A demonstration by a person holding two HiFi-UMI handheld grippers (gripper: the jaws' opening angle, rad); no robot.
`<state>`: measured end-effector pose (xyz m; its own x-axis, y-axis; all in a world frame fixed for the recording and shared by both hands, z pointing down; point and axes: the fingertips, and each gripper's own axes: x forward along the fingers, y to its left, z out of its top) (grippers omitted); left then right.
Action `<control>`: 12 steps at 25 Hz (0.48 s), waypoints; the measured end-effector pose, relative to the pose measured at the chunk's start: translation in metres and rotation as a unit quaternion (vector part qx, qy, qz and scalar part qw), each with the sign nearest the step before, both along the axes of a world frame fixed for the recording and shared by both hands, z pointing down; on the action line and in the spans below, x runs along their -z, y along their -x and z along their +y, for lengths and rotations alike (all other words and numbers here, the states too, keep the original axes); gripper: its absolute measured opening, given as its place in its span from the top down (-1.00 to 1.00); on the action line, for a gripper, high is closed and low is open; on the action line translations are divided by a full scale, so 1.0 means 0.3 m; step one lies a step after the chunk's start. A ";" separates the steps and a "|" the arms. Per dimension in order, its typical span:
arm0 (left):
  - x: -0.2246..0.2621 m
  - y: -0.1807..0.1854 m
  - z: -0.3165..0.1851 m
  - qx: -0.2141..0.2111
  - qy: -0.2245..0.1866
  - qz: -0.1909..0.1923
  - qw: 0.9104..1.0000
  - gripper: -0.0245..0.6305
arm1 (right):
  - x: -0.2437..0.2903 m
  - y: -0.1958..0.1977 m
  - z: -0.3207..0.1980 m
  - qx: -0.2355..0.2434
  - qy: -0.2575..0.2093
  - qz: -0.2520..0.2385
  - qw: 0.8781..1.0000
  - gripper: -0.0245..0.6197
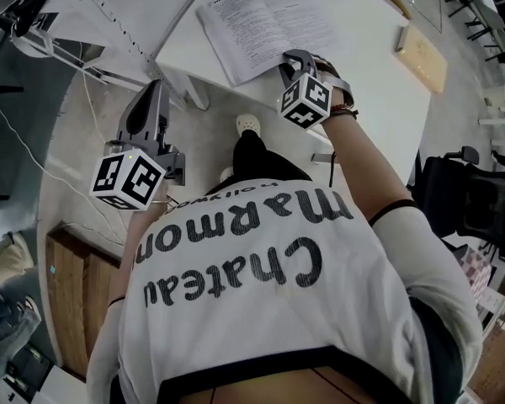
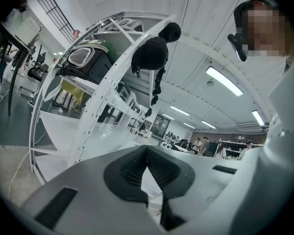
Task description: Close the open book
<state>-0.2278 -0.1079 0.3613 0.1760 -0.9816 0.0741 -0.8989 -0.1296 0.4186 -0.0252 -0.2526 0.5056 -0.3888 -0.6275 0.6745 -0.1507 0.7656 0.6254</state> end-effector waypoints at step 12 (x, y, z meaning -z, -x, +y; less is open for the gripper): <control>0.013 -0.018 -0.015 -0.006 -0.007 -0.003 1.000 0.85 | 0.032 -0.077 -0.059 -0.124 0.096 -0.134 0.979 0.75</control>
<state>-0.2224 -0.1123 0.3574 0.1882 -0.9802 0.0618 -0.8996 -0.1468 0.4113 -0.0020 -0.2704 0.4960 -0.4205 -0.5972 0.6831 -0.4854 0.7841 0.3867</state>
